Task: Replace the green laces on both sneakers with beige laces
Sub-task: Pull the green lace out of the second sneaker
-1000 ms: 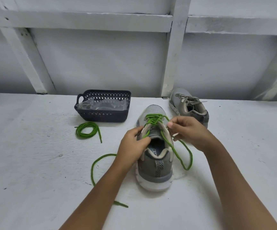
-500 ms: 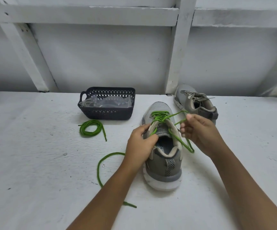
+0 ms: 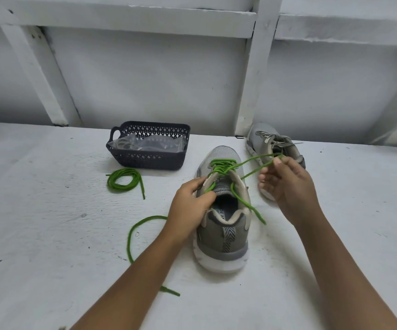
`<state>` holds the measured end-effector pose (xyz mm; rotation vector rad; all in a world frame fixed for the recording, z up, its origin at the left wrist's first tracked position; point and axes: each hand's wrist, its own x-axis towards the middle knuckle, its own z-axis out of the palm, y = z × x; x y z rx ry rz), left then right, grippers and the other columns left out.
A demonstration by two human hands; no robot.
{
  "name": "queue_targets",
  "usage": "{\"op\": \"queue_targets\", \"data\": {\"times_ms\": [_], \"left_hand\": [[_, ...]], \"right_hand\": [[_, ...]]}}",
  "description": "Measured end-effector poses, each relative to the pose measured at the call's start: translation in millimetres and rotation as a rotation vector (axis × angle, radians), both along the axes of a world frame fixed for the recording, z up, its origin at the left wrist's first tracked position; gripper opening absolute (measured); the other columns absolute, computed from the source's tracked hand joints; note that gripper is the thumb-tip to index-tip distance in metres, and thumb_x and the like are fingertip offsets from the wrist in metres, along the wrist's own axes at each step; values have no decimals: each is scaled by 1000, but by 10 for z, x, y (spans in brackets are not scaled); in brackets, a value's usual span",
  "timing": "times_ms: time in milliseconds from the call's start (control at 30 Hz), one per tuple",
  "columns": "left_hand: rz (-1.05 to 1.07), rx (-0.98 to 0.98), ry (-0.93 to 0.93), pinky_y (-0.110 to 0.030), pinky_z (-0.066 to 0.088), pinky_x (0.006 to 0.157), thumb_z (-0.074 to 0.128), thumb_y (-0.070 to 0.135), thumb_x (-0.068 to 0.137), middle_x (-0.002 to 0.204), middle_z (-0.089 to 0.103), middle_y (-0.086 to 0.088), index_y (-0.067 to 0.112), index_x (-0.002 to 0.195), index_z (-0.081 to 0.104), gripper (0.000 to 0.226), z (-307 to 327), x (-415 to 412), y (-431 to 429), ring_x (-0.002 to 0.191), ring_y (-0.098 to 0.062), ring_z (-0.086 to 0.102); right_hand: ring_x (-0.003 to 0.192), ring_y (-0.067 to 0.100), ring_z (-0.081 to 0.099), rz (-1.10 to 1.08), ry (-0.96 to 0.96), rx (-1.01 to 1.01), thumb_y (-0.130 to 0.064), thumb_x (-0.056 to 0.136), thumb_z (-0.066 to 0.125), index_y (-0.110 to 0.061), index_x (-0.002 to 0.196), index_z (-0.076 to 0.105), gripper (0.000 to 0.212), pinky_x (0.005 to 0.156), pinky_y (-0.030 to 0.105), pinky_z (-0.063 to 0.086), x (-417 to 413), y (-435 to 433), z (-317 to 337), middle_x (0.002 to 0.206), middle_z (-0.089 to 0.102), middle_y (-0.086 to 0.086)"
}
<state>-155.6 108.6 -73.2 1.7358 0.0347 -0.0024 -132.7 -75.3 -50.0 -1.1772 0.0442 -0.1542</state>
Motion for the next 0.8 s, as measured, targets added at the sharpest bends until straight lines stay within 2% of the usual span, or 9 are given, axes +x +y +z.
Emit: {"op": "queue_targets", "data": {"times_ms": [67, 133, 200, 233, 433, 500, 600, 667, 800], "left_hand": [[-3, 2, 2, -34, 50, 94, 53, 27, 63, 105, 69, 6, 26, 111, 67, 50, 1, 3, 15, 100, -10, 63], [-10, 7, 4, -35, 50, 93, 53, 27, 64, 102, 70, 6, 28, 109, 68, 48, -4, 10, 14, 98, -11, 64], [-15, 11, -11, -35, 51, 91, 53, 26, 64, 98, 71, 7, 32, 102, 69, 42, -2, 8, 13, 96, -11, 64], [-16, 9, -13, -35, 51, 91, 53, 26, 63, 97, 71, 7, 34, 99, 69, 40, -1, 8, 14, 96, -11, 65], [-15, -18, -22, -30, 52, 86, 55, 25, 64, 90, 71, 13, 43, 83, 66, 28, -3, 12, 15, 91, -9, 66], [-23, -29, -27, -27, 52, 84, 58, 21, 68, 89, 71, 13, 42, 84, 66, 27, 0, 8, 14, 90, -9, 66], [-26, -43, -32, -24, 52, 82, 57, 22, 66, 91, 72, 11, 37, 90, 68, 31, 7, 2, 12, 90, -8, 66], [-24, -49, -29, -23, 52, 80, 55, 23, 63, 91, 72, 11, 37, 90, 69, 33, 12, 4, 14, 88, -6, 66], [-23, -37, -18, -26, 53, 83, 55, 25, 63, 94, 72, 9, 36, 94, 68, 36, 10, -4, 15, 92, -10, 66]], "right_hand": [[51, 10, 55, 39, 21, -64, -19, 98, 45, -10, 80, 55, 23, 47, 20, 46, -4, -1, -7, 61, 60, 0], [53, 7, 51, 169, 29, -309, -24, 91, 53, -10, 86, 64, 18, 48, 19, 42, -30, 30, -52, 66, 60, -2], [54, 4, 50, 188, -22, -541, -15, 89, 60, -10, 85, 67, 10, 50, 19, 41, -54, 85, -92, 65, 60, -6], [53, 3, 51, 141, -45, -572, -11, 90, 59, -9, 81, 66, 11, 50, 19, 42, -50, 105, -93, 62, 60, -7], [49, 8, 56, -169, -10, -119, -13, 99, 44, -8, 77, 52, 24, 46, 19, 48, -13, -27, 38, 63, 58, 2], [49, 8, 53, -99, 14, -157, -19, 99, 46, -8, 81, 58, 24, 45, 19, 45, -22, -42, 34, 65, 58, 3], [52, 5, 49, 133, 38, -458, -18, 93, 56, -9, 89, 67, 14, 47, 18, 40, -54, 69, -54, 69, 59, -2], [53, 3, 52, 132, -20, -569, -11, 90, 61, -12, 83, 68, 10, 48, 18, 42, -67, 147, -93, 64, 62, -6], [55, 8, 63, -114, -45, -281, -12, 94, 54, -7, 78, 59, 18, 53, 21, 54, -76, 76, 7, 64, 63, 2]]}}
